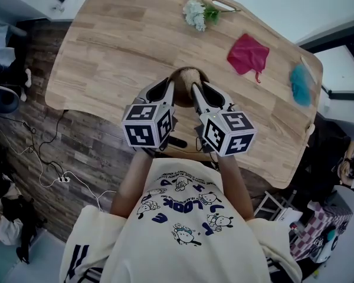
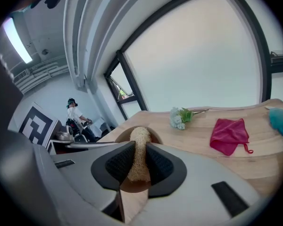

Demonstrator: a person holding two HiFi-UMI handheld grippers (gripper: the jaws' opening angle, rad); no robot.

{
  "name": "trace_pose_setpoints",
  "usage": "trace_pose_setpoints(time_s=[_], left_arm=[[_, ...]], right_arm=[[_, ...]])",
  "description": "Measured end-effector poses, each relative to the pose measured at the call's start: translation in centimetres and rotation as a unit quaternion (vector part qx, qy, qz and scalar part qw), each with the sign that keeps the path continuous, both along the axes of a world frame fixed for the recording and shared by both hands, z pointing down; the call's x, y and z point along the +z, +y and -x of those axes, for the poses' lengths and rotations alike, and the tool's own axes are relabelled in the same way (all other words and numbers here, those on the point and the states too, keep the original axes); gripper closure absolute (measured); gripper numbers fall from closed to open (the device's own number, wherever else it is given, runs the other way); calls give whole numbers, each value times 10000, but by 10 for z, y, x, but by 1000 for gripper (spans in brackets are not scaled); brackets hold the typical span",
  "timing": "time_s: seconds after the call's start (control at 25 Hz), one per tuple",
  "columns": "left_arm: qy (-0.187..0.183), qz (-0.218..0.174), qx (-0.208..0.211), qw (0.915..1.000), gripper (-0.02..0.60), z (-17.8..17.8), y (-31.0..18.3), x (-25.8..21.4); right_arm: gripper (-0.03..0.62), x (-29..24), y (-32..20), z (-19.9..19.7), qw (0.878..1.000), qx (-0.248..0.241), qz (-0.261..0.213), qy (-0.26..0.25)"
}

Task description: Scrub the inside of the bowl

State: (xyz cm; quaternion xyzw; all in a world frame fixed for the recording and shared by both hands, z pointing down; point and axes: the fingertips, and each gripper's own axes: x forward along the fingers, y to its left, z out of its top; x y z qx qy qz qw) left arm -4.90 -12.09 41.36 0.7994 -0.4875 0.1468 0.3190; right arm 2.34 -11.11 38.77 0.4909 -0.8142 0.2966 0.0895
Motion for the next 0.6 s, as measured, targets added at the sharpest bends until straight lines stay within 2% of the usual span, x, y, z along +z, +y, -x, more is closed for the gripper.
trace_pose_setpoints(time_s=[0.32,0.6], left_arm=[[-145,76,-77,9998,537,9,0,7],[-130,5,14,9999,532,6,0,1]], right_arm=[[533,-8,3,-1,9951,-31,-499,850],[533,-5,2,4,9780,-311,-807,1896]])
